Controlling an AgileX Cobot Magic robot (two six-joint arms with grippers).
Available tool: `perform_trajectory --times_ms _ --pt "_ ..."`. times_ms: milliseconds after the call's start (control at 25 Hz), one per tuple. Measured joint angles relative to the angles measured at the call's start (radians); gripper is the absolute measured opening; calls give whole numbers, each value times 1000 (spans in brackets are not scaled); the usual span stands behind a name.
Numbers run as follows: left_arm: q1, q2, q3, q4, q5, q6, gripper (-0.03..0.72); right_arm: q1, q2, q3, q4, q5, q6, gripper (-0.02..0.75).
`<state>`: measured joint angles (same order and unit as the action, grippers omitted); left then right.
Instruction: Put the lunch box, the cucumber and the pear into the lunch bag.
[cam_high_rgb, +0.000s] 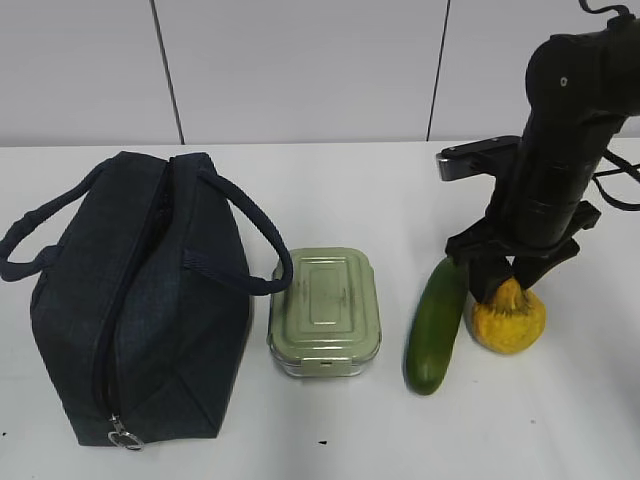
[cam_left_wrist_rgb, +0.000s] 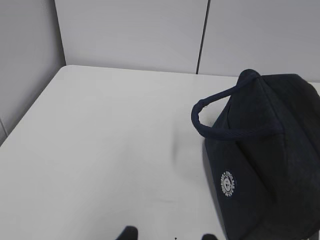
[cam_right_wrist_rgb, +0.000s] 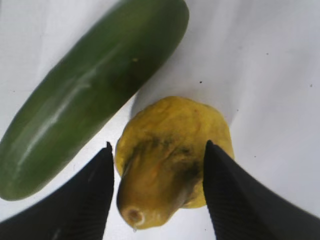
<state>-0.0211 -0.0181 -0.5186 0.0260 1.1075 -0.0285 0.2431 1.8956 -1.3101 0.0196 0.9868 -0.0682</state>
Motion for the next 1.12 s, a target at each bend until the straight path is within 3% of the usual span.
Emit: perform_trajectory --times_ms 440,720,1000,1120 --pt "0 0 0 0 0 0 246 0 0 -7 -29 14 0 246" --pt "0 41 0 -39 0 18 246 0 -10 -31 -51 51 -2 231" --pt "0 208 0 -197 -23 110 251 0 -95 -99 -71 98 -4 228" --pt "0 262 -9 -296 -117 135 279 0 -122 -134 -73 115 -4 228"
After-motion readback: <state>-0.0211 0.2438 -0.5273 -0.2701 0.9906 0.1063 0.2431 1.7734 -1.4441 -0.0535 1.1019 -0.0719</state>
